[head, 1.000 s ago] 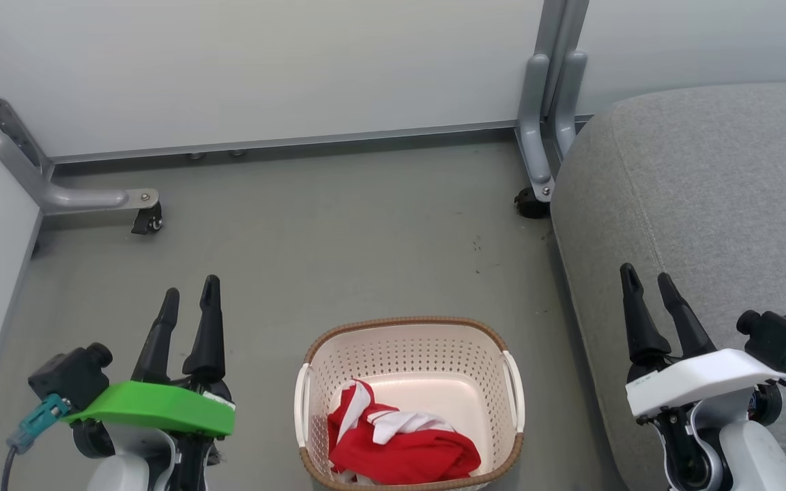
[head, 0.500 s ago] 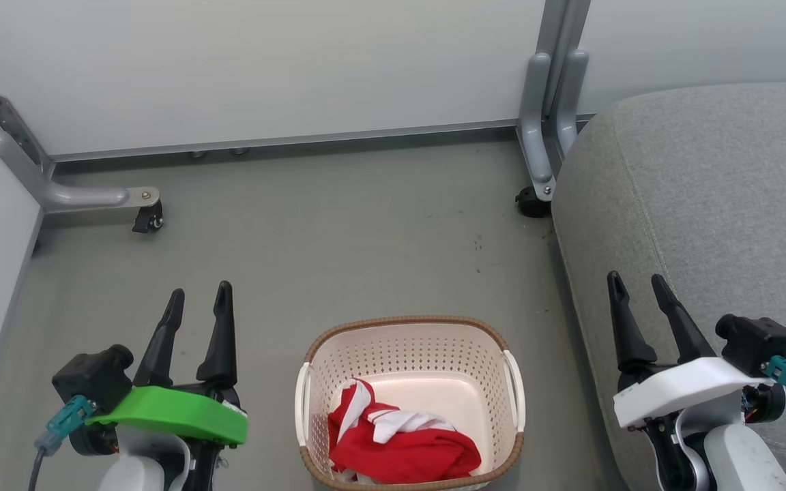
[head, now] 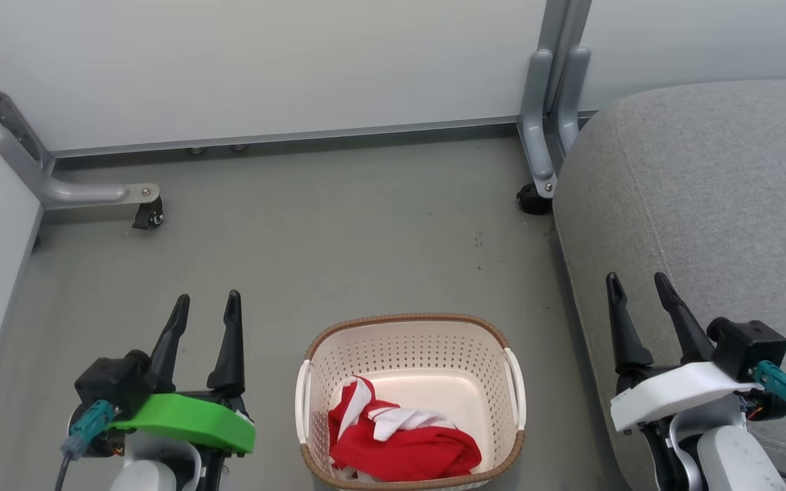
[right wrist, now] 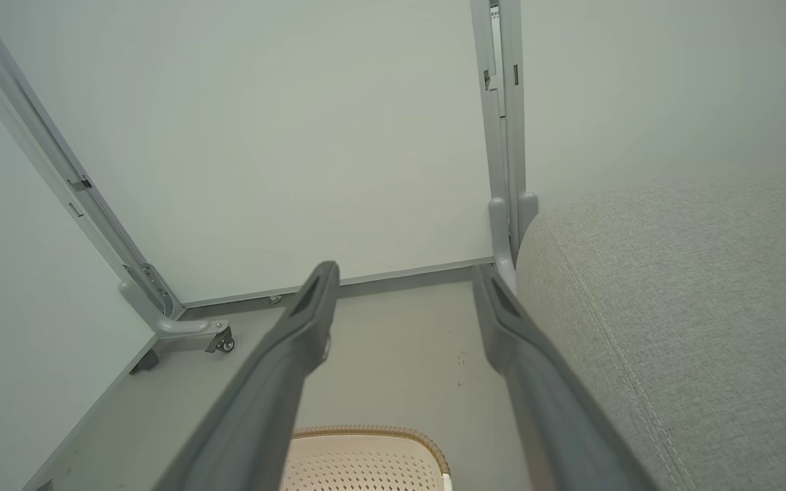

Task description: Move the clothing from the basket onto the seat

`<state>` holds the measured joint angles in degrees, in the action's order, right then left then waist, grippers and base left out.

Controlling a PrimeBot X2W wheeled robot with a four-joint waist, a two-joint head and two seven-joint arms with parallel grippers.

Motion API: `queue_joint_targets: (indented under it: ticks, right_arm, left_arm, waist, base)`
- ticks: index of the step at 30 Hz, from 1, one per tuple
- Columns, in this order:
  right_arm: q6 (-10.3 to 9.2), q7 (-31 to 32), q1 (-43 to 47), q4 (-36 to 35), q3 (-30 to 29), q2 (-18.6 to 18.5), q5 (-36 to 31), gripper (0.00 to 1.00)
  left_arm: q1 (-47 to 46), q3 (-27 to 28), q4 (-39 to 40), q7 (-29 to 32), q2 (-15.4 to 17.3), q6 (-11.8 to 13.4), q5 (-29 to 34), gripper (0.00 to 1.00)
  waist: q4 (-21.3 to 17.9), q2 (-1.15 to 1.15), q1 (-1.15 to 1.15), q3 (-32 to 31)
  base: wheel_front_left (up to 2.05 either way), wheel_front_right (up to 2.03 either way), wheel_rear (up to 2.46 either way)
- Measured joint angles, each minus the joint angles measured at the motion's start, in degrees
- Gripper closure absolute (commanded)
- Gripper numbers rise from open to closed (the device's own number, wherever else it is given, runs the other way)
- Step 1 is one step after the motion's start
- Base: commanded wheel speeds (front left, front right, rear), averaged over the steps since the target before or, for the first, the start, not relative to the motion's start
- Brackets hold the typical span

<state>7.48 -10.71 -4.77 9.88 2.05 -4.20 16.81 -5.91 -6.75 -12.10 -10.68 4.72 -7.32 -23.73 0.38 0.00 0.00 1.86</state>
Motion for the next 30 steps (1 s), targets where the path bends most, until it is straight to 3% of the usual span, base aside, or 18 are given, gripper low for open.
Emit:
queue_joint_targets:
  ticks: [30]
  right_arm:
    - [0.0, -3.38, 0.81, 1.57, -0.42, 1.32, -11.28, 0.0]
  left_arm:
    - [0.08, 0.98, -2.94, -3.48, -0.74, -0.05, 12.94, 0.0]
  waist:
    - [0.14, 0.0, 0.0, 0.54]
  base:
    - [0.0, 0.0, 0.0]
